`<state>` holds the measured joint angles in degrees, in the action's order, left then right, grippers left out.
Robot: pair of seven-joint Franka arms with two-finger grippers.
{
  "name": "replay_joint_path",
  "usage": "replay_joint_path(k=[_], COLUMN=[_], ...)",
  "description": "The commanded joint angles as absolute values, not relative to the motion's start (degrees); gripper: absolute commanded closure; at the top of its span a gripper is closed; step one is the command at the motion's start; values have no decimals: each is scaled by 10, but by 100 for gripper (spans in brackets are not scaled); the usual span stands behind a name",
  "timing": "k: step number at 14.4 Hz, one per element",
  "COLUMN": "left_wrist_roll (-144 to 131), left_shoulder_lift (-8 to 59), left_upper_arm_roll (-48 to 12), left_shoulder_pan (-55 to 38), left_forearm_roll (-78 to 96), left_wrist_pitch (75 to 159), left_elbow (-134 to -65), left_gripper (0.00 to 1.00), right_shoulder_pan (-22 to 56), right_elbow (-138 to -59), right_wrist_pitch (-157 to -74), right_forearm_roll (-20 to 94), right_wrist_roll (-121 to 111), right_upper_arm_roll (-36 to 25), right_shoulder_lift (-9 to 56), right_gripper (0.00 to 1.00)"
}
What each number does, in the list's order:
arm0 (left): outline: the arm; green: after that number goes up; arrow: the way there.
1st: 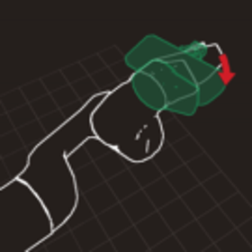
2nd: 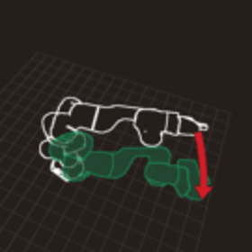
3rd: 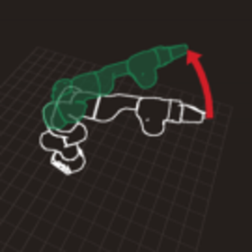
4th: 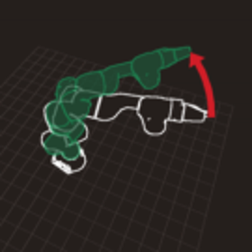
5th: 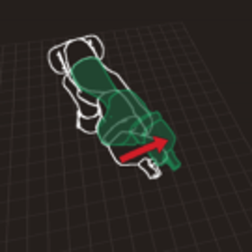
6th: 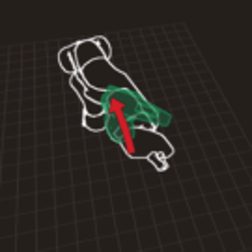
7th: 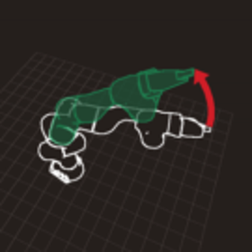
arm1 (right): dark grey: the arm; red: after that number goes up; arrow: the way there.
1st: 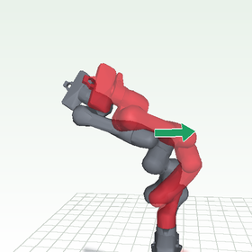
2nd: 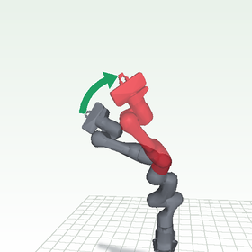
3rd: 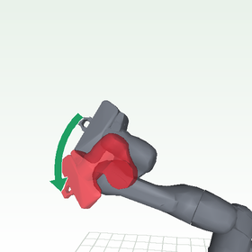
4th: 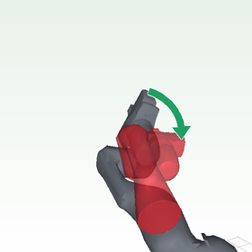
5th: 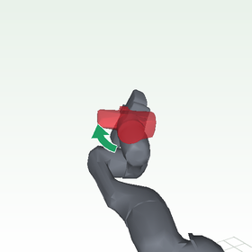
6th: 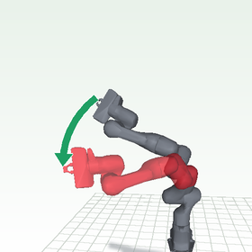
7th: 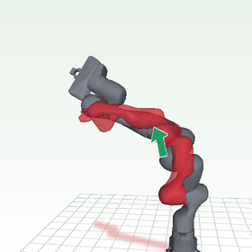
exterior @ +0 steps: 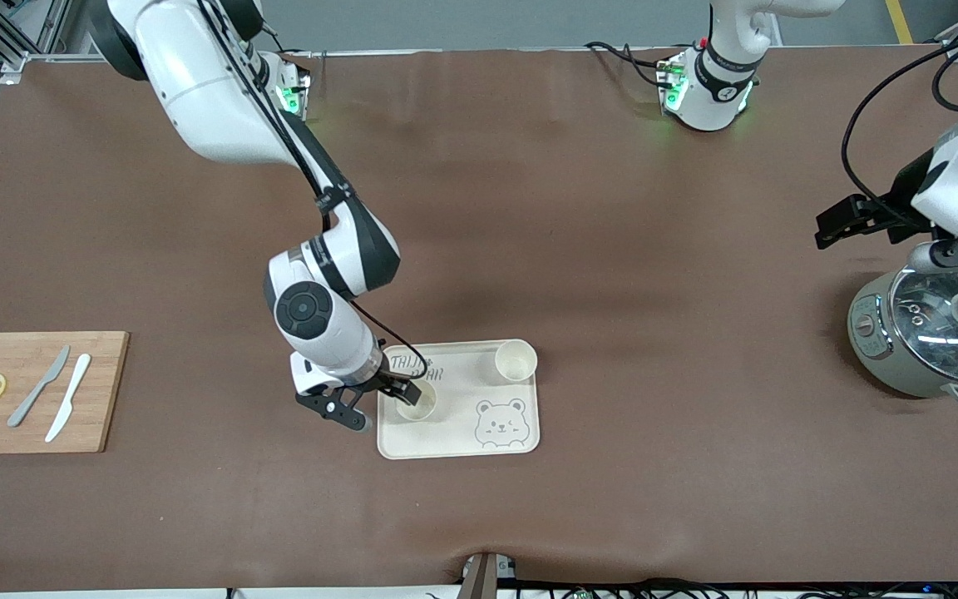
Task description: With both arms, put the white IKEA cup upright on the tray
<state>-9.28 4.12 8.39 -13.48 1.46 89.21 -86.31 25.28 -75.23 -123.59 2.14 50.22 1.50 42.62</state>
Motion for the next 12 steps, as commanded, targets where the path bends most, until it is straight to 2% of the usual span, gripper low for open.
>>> replay_joint_path(k=[1,4,7,10,12], left_wrist_roll=[-100,-100,-100,-96,-96], left_shoulder_lift=[46,45,39,39,39], left_upper_arm_roll=[82,83,83,82,82], left_shoulder_pan=[-134,-134,-134,-134,-134], left_forearm_roll=[2,4,4,5,5], left_wrist_pitch=[881,881,881,881,881], left_elbow=[-832,-817,-817,-817,-817], left_gripper=[0,0,0,0,0], right_shoulder_pan=[246,245,224,164,105], right_elbow=[-778,-838,-965,-1096,-1141], right_wrist_pitch=[-1121,-1044,-1035,-1028,-1000], right_forearm_roll=[17,31,47,48,48], right_wrist_roll=[506,487,443,325,222], right_upper_arm_roll=[20,22,21,18,11], right_shoulder_lift=[318,184,31,-104,-166], right_gripper=[0,0,0,0,0])
